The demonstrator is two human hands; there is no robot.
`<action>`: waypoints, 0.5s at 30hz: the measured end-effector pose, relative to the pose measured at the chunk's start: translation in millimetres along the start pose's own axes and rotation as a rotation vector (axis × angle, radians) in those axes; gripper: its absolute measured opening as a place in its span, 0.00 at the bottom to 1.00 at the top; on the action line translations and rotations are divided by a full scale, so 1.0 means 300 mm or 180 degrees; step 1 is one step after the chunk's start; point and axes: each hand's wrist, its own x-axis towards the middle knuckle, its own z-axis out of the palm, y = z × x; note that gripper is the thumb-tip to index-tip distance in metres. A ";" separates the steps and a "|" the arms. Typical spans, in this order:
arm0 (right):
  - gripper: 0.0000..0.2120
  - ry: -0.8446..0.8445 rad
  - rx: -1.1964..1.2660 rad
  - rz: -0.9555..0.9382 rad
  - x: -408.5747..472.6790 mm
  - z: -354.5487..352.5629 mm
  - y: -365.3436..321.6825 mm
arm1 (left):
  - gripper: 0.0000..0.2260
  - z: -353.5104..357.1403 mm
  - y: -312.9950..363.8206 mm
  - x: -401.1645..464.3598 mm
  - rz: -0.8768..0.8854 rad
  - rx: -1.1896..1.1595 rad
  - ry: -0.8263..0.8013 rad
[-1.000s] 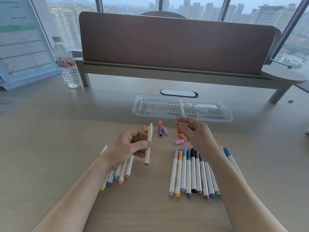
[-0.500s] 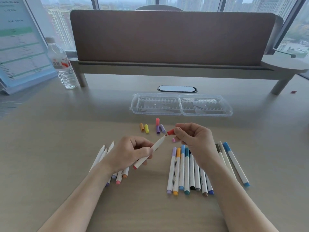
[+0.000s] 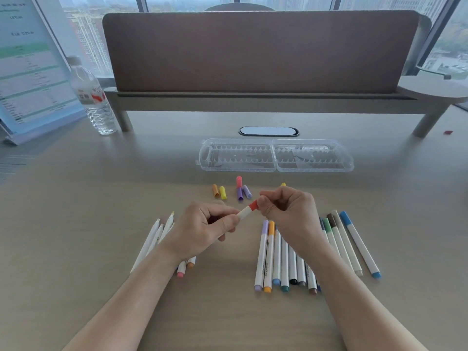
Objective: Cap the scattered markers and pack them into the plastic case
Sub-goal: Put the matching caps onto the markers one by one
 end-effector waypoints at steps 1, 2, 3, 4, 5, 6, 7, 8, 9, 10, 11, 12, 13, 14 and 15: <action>0.09 0.0003 -0.0034 -0.0041 0.005 0.002 -0.002 | 0.06 0.004 0.003 0.002 0.0081 0.0010 0.0025; 0.09 -0.0022 -0.0048 -0.0063 0.010 0.002 -0.006 | 0.06 0.007 0.006 0.003 0.0112 0.0013 0.0057; 0.08 -0.0065 -0.0028 -0.0071 0.017 -0.001 -0.009 | 0.06 0.008 0.008 0.004 0.0073 0.0009 0.0082; 0.08 -0.0125 -0.0022 -0.0065 0.024 -0.005 -0.012 | 0.06 0.006 0.010 0.006 -0.0045 -0.0008 0.0100; 0.08 -0.0182 -0.0080 -0.0050 0.031 -0.009 -0.009 | 0.05 0.002 0.013 0.009 -0.0233 -0.0047 0.0097; 0.08 -0.0223 -0.0205 -0.0026 0.037 -0.013 -0.006 | 0.05 -0.002 0.019 0.012 -0.0455 -0.0101 0.0059; 0.07 -0.0238 -0.0366 0.0000 0.045 -0.016 0.001 | 0.05 -0.005 0.024 0.017 -0.0655 -0.0145 0.0002; 0.05 -0.0229 -0.0501 0.0028 0.053 -0.019 0.008 | 0.05 -0.006 0.027 0.021 -0.0815 -0.0135 -0.0047; 0.03 -0.0184 -0.0582 0.0049 0.060 -0.025 0.016 | 0.06 -0.002 0.031 0.021 -0.0932 -0.0060 -0.0068; 0.01 -0.0090 -0.0615 0.0079 0.066 -0.033 0.021 | 0.06 0.006 0.034 0.020 -0.1018 0.0092 -0.0060; 0.01 0.0032 -0.0605 0.0112 0.073 -0.044 0.025 | 0.07 0.018 0.035 0.017 -0.1084 0.0306 -0.0036; 0.01 0.0140 -0.0561 0.0160 0.078 -0.057 0.026 | 0.08 0.033 0.035 0.011 -0.1147 0.0553 -0.0019; 0.02 0.0236 -0.0496 0.0201 0.080 -0.075 0.026 | 0.10 0.052 0.036 0.009 -0.1179 0.0790 -0.0038; 0.02 0.0302 -0.0435 0.0239 0.080 -0.088 0.025 | 0.12 0.070 0.038 0.007 -0.1164 0.1031 -0.0079; 0.02 0.0357 -0.0406 0.0255 0.078 -0.099 0.027 | 0.13 0.084 0.041 0.006 -0.1091 0.1313 -0.0138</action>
